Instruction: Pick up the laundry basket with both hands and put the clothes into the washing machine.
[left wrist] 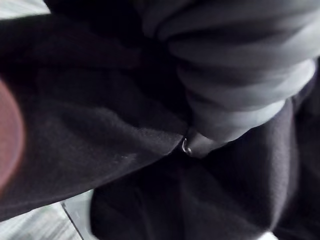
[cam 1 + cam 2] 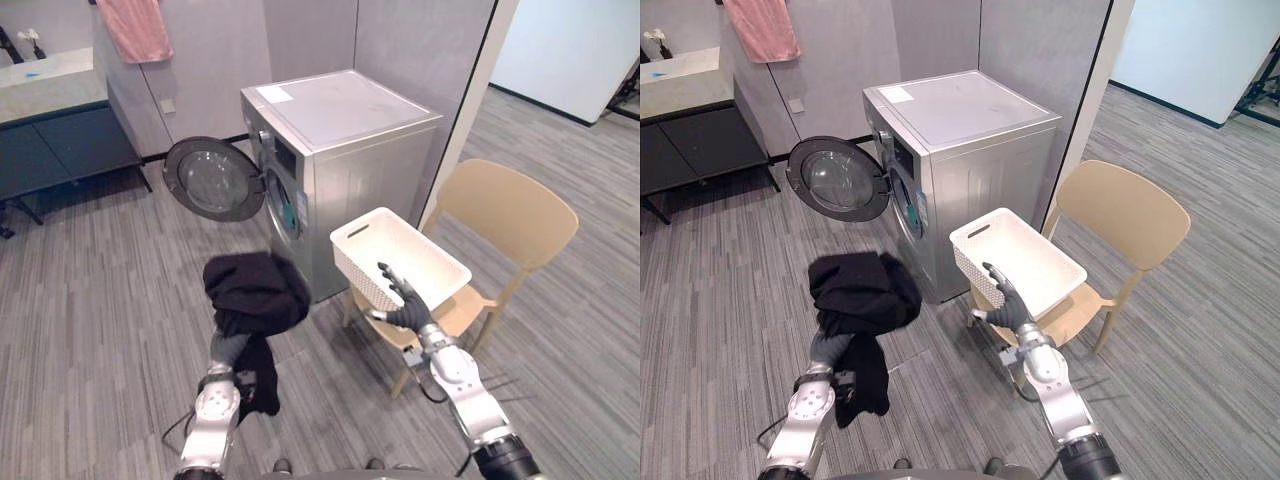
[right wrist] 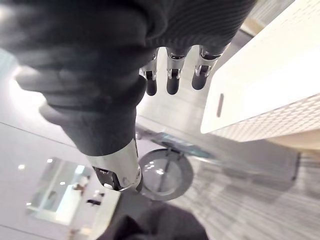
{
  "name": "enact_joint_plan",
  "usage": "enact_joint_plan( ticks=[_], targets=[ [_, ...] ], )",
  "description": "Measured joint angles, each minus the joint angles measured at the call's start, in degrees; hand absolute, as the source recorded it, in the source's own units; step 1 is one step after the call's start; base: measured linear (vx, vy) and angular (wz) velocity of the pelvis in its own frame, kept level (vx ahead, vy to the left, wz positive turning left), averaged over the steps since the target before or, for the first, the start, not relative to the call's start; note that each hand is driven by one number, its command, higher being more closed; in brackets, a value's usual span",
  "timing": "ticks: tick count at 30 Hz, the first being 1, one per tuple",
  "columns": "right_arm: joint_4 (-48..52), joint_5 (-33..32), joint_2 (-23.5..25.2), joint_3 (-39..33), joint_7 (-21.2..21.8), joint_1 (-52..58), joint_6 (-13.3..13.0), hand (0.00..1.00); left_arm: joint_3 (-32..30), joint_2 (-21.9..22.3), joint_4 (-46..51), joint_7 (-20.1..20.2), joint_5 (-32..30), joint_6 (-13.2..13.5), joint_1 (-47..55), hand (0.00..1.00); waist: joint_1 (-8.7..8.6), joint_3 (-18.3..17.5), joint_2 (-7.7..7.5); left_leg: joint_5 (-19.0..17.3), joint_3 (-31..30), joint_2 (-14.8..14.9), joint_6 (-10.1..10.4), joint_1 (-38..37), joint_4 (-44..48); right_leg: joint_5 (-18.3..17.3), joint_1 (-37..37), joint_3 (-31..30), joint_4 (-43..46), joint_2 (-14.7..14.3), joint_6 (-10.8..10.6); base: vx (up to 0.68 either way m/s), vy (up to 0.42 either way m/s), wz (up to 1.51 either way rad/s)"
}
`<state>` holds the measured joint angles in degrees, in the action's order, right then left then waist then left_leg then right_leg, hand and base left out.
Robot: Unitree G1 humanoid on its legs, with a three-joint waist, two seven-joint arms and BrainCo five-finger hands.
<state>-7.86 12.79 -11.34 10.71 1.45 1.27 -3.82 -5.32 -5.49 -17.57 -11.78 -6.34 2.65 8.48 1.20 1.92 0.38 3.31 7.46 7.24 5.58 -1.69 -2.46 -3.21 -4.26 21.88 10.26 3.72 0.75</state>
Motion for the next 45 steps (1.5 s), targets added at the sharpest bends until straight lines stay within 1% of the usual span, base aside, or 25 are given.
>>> enact_joint_plan(
  ticks=[6,9,10,12,14,15,19,22,23,24,25,27,28,29,31,33,35,37,38,39,40,41,42,44,45],
  targets=[
    [-13.71,7.06,-0.40,-3.82,0.02,3.79,1.16,0.00,-5.74,-1.12,-6.33,0.70,0.27,-1.27,2.67,1.00,-0.12,0.78,0.69,-0.25,-3.27,-0.36,0.22,5.27,0.71,-0.18,-2.35,2.68,-0.34,0.34,0.24,0.00,-0.004,0.26],
    [-20.82,8.01,-0.35,-8.87,-0.44,4.90,2.77,0.00,-6.63,-1.31,-9.77,1.77,0.52,-2.35,2.19,1.00,-0.09,3.16,1.74,-0.05,-4.88,-0.74,-0.84,9.43,2.63,-2.27,-2.96,9.61,1.97,2.70,0.03,0.01,-0.014,0.90],
    [-21.18,8.01,-0.34,-9.42,-0.55,5.14,2.86,0.00,-6.63,-1.31,-10.13,1.79,0.52,-2.40,2.10,1.00,-0.09,3.23,1.84,-0.35,-3.72,-0.46,-1.32,9.67,2.59,-2.43,-2.87,10.39,2.09,2.95,-0.01,0.04,-0.011,1.24],
    [-24.66,7.99,-0.86,-13.09,-2.78,5.39,3.24,0.00,-6.65,-1.32,-12.11,1.77,0.33,-2.51,1.05,1.00,-0.40,3.72,1.57,-1.89,10.51,1.36,-4.24,11.76,3.64,-2.80,-2.76,16.65,2.62,6.53,-0.40,0.09,0.061,1.37],
    [-26.84,8.00,-1.60,-14.31,-3.91,4.71,4.04,0.00,-6.79,-1.36,-12.57,1.75,-0.12,-2.79,1.16,1.00,-0.32,4.36,2.64,-1.32,16.59,2.42,-4.07,11.40,4.17,-3.06,-2.00,19.17,3.28,7.06,-1.01,0.12,0.104,0.99],
    [-28.80,7.95,-1.56,-14.96,-4.63,4.04,4.64,0.00,-7.78,-1.49,-13.26,1.72,-0.50,-2.82,1.59,1.00,0.02,4.71,2.77,1.75,17.33,2.79,-3.72,11.27,4.64,-3.57,-1.65,20.19,4.45,7.73,-1.83,0.15,0.107,0.72],
    [-30.23,7.49,0.09,-14.92,-5.53,1.75,4.99,0.00,-10.93,-2.03,-15.83,1.45,-0.93,-3.51,2.59,1.00,1.49,6.26,0.59,-1.58,15.60,0.81,-4.68,12.42,8.90,-4.21,-0.56,20.55,5.98,10.87,-4.25,0.12,0.121,0.34],
    [-31.58,7.47,1.09,-15.26,-6.50,1.61,5.38,0.00,-11.13,-1.93,-15.44,1.35,-0.90,-3.55,5.02,1.00,1.33,7.56,-1.60,-9.28,13.65,-2.52,-5.83,14.03,16.49,-8.51,-0.99,19.65,17.64,19.10,-7.34,0.08,0.178,0.46],
    [-31.55,7.40,1.21,-15.21,-6.52,1.82,5.62,0.00,-11.00,-1.74,-15.32,1.32,-0.90,-3.70,5.69,1.00,1.09,8.18,-1.71,-11.34,12.63,-3.65,-6.64,14.02,18.98,-7.62,-3.25,14.14,25.21,22.14,-4.02,0.09,0.133,0.53],
    [-31.55,7.36,1.28,-15.03,-6.50,2.25,5.75,0.00,-10.85,-1.70,-14.86,1.28,-0.90,-3.76,5.98,1.00,1.15,8.66,-2.01,-12.30,12.12,-3.87,-7.12,13.79,20.08,-6.09,-5.37,10.05,29.15,22.57,-0.87,0.20,0.195,0.59],
    [-31.50,6.85,1.89,-14.20,-6.58,2.99,6.37,0.00,-10.81,-1.89,-13.10,0.70,-0.88,-4.01,6.41,1.00,1.05,9.35,-1.44,-13.81,10.63,-4.12,-7.69,12.67,21.54,-1.88,-10.23,0.56,37.13,21.88,2.58,0.23,0.173,0.46],
    [-31.37,5.66,3.95,-14.00,-6.60,3.26,6.48,0.00,-10.61,-2.73,-11.61,-0.55,-0.49,-4.16,6.31,1.00,0.96,10.61,-1.90,-15.81,8.43,-3.93,-8.52,12.10,22.89,-6.29,-15.59,-8.07,43.81,16.63,-1.69,0.26,0.112,0.47],
    [-31.09,5.06,4.77,-13.26,-6.65,3.04,6.42,0.00,-10.53,-3.24,-11.15,-1.08,-0.14,-4.16,5.87,1.00,0.71,11.55,-2.80,-16.57,7.91,-3.93,-8.74,11.26,22.66,-9.24,-19.53,-9.71,42.77,12.16,-2.17,0.21,0.032,0.31],
    [-31.01,4.76,4.78,-12.91,-6.71,2.76,6.42,0.00,-10.48,-3.29,-11.16,-1.08,0.17,-4.19,5.53,1.00,0.37,11.83,-3.06,-17.03,7.67,-4.02,-8.57,11.13,22.63,-9.72,-21.00,-9.47,40.88,10.75,-2.89,0.25,0.025,0.40],
    [-29.94,3.48,4.70,-13.03,-7.29,2.14,6.45,0.00,-9.38,-3.41,-11.60,-0.97,1.24,-4.21,3.67,1.00,-1.29,12.43,-3.57,-17.86,5.86,-5.45,-8.63,10.69,21.75,-8.34,-24.66,-7.94,28.46,7.26,-4.96,0.24,0.009,0.50],
    [-30.02,3.10,4.24,-13.18,-7.61,2.50,6.58,0.00,-8.59,-3.30,-12.62,-0.86,1.37,-4.15,1.08,1.00,-3.03,13.10,-3.67,-18.62,2.86,-7.53,-8.27,8.23,19.52,-1.98,-24.47,-7.64,10.33,5.85,-6.48,0.38,-0.041,0.77],
    [-29.93,3.03,3.95,-13.58,-7.61,3.22,6.65,0.00,-8.39,-3.02,-12.73,-0.77,1.66,-4.04,0.09,1.00,-3.99,13.88,-3.46,-21.11,0.26,-8.73,-6.62,4.41,18.65,2.57,-22.99,-8.54,1.43,5.94,-6.66,0.52,-0.105,0.80],
    [-28.53,2.99,3.71,-14.51,-7.65,4.86,6.73,0.00,-7.15,-2.23,-12.71,-0.69,1.63,-4.02,0.35,1.00,-4.16,13.58,-2.50,-24.58,-1.22,-7.21,-3.87,0.06,19.20,5.58,-22.93,-9.26,8.12,5.79,-2.34,0.59,-0.169,0.57],
    [-25.79,3.29,3.09,-14.16,-7.57,6.61,6.71,0.00,-6.45,-1.07,-11.68,-0.62,1.58,-4.03,2.23,1.00,-4.00,12.29,-0.26,-25.66,-1.04,-4.95,-1.11,-0.38,23.81,5.09,-22.81,-7.68,12.68,5.22,0.74,0.69,-0.186,0.39],
    [-23.84,3.59,3.01,-13.98,-7.37,6.24,6.68,0.00,-6.06,0.57,-10.10,0.38,1.43,-4.04,2.09,1.00,-3.89,12.49,1.00,-23.12,0.98,-0.57,2.87,5.59,39.29,0.63,-22.28,-6.36,16.98,3.90,3.46,0.71,-0.195,0.29],
    [-23.33,3.59,3.00,-13.85,-7.31,6.11,6.69,0.00,-6.13,1.08,-9.82,0.58,1.41,-4.05,2.17,1.00,-3.78,12.57,1.47,-21.70,1.47,0.38,2.80,6.90,43.00,-0.09,-21.73,-5.97,17.08,3.27,3.97,0.71,-0.202,-0.16],
    [-21.12,3.57,2.90,-13.13,-7.33,5.90,6.68,0.00,-6.22,2.97,-9.49,0.81,1.41,-4.07,3.04,1.00,-2.95,12.61,2.76,-13.11,2.80,4.51,0.36,11.33,54.79,-2.39,-18.75,-6.18,16.91,0.69,5.04,0.72,-0.177,-0.55],
    [-19.52,3.52,3.07,-12.21,-7.46,5.72,6.57,0.00,-5.96,4.16,-9.48,1.43,1.40,-4.11,3.75,1.00,-2.40,12.61,3.04,-10.40,3.26,7.64,-0.23,13.61,62.42,-4.20,-14.86,-7.09,15.77,-1.28,5.27,0.71,-0.140,-0.64],
    [-18.07,3.41,3.82,-12.32,-7.83,5.69,6.67,0.00,-4.76,4.94,-9.21,1.82,1.26,-4.12,3.18,1.00,-2.05,12.83,2.64,-12.01,3.76,8.70,-1.42,16.52,66.65,-5.55,-9.64,-8.22,13.39,-2.27,5.61,0.65,-0.072,-0.47],
    [-16.94,3.21,4.39,-12.42,-8.05,5.62,6.64,0.00,-3.99,5.34,-7.98,1.84,1.16,-4.07,2.45,1.00,-1.60,12.97,1.52,-14.07,5.21,7.93,-3.39,19.48,65.19,-5.81,-5.61,-11.35,10.13,-2.55,5.74,0.70,-0.026,-0.48]
  ],
)
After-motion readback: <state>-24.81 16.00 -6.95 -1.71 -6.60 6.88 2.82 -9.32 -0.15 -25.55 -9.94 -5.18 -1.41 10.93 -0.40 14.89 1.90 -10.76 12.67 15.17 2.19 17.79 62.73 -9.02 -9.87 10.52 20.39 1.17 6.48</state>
